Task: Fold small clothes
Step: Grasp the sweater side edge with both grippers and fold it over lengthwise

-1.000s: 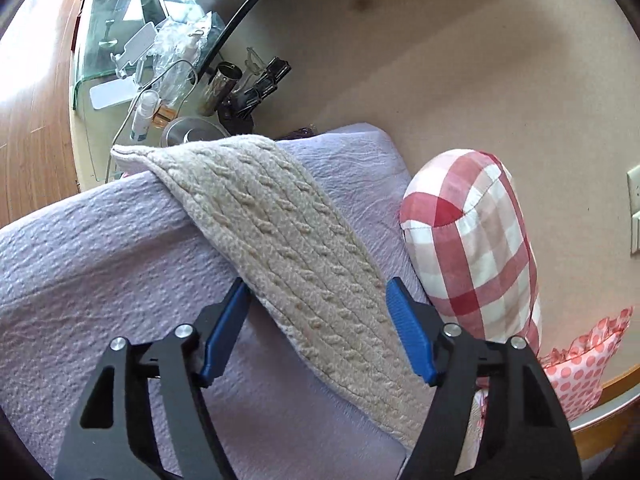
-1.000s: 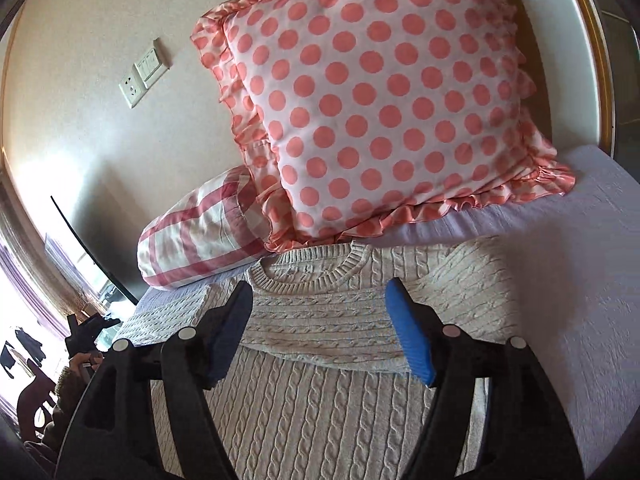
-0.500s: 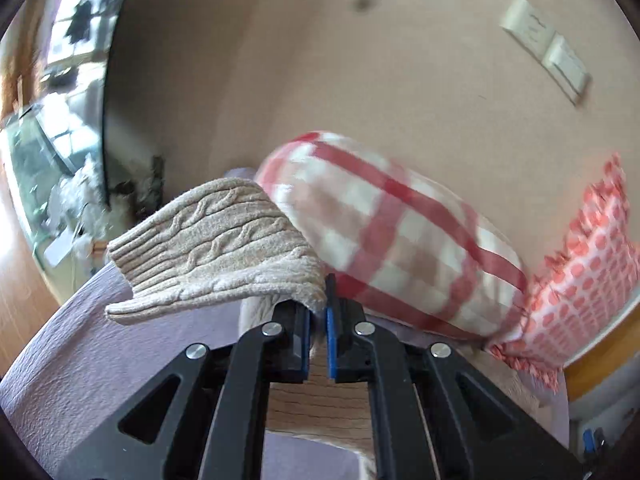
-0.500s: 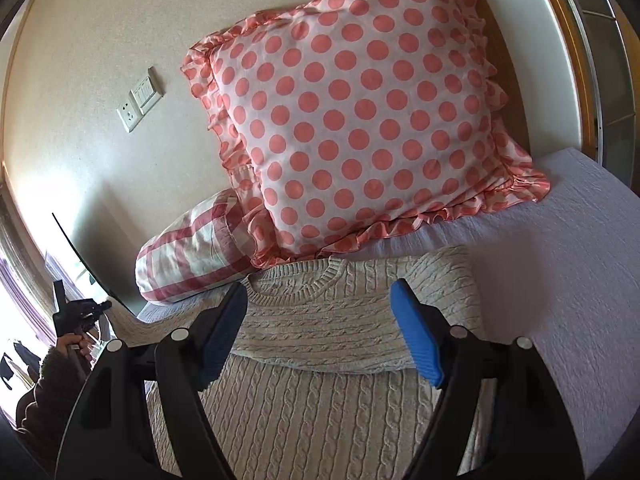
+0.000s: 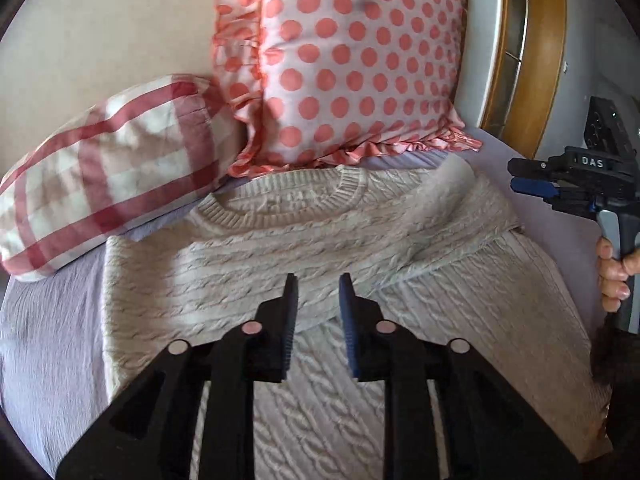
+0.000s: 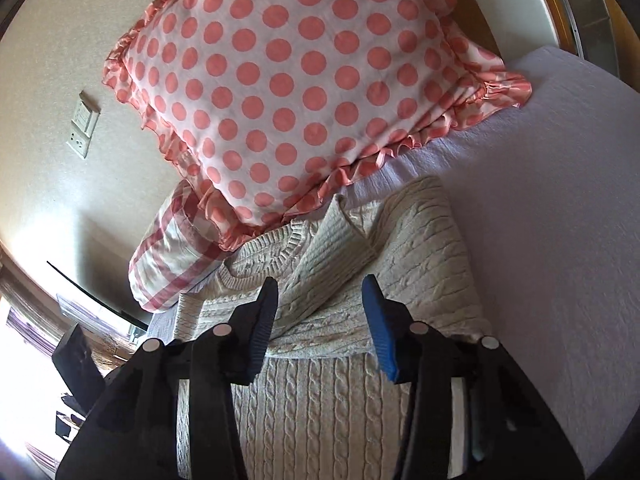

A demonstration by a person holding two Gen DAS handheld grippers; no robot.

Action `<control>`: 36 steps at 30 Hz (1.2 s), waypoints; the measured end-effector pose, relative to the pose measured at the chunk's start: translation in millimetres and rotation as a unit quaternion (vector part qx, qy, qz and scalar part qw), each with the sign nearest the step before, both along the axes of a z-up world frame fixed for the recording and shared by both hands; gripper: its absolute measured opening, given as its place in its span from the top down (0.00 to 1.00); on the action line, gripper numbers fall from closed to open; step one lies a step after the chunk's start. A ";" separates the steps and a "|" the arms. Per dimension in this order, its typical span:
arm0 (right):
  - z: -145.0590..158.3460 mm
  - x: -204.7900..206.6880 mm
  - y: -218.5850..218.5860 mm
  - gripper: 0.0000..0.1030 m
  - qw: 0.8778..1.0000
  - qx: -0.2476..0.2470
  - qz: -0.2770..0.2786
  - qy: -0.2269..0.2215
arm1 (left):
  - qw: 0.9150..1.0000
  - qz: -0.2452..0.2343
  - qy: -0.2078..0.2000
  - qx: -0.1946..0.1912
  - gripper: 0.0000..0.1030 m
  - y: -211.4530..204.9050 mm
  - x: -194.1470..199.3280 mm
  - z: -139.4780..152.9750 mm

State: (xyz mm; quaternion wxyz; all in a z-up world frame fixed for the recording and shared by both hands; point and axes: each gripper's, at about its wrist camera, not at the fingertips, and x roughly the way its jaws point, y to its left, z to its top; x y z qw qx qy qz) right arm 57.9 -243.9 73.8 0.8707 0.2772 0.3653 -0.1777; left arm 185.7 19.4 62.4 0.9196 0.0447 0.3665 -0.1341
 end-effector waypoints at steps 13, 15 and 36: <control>-48.8 49.2 -30.3 0.89 0.997 0.015 -0.031 0.065 | 0.989 0.135 0.043 -0.038 0.49 133.8 -89.4 -18.2; -31.2 48.1 -22.7 0.89 0.999 0.002 -0.023 0.034 | 0.988 0.136 0.049 -0.046 0.49 136.8 -88.7 -20.9; -21.4 -140.1 61.6 0.50 0.993 -0.048 -0.010 0.110 | 0.978 0.097 0.097 -0.157 0.33 153.7 -168.0 -42.8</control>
